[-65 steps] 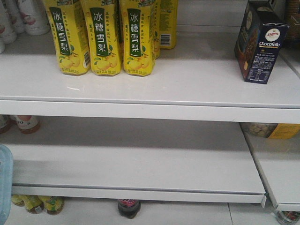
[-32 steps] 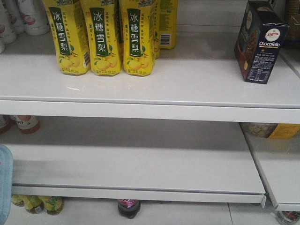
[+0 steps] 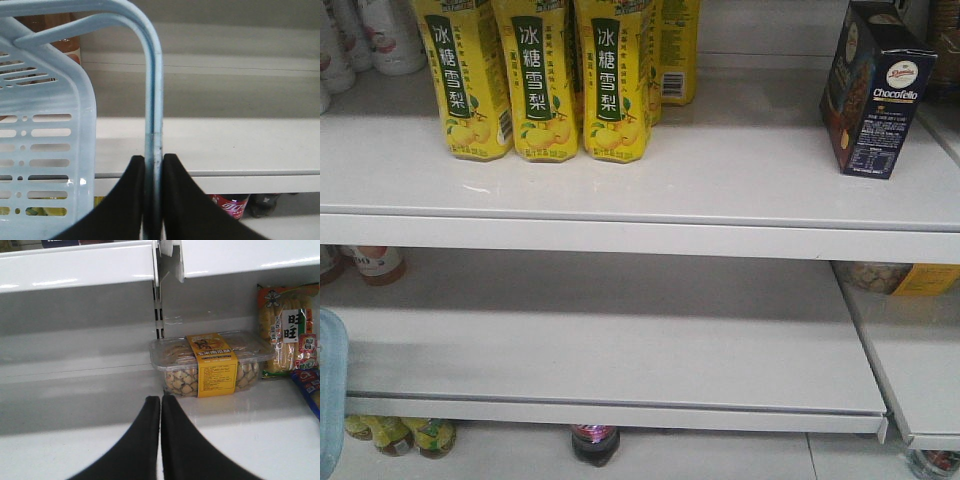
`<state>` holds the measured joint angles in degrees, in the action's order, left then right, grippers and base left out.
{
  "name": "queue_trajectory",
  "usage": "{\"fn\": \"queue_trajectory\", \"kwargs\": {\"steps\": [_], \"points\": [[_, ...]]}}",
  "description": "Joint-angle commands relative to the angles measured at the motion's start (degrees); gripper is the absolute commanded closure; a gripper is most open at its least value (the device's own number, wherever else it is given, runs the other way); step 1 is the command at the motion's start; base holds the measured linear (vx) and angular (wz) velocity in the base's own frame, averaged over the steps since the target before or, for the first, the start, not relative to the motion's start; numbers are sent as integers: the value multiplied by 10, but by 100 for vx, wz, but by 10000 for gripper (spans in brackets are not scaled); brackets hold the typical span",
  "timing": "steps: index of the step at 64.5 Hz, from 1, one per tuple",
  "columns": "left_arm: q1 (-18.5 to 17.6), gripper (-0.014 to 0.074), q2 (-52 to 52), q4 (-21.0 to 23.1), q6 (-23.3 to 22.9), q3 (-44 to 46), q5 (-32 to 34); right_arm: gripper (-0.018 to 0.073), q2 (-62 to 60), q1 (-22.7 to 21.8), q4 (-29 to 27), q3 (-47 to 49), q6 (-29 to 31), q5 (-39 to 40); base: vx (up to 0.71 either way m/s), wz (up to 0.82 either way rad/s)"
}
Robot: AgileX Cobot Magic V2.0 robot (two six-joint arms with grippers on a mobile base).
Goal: Left arm holds basket, right arm returns cookies
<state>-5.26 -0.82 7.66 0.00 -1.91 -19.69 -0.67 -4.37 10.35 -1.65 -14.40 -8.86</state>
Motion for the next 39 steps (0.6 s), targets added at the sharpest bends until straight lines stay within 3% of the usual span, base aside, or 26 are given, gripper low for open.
{"fn": "queue_trajectory", "kwargs": {"steps": [1, 39], "points": [[1, 603, -6, -4, 4, 17, 61, 563, -6, -4, 9, -11, 0, 38, 0, 0], [1, 603, -6, -4, 4, 17, 61, 563, -6, -4, 6, -11, 0, 38, 0, 0]]}}
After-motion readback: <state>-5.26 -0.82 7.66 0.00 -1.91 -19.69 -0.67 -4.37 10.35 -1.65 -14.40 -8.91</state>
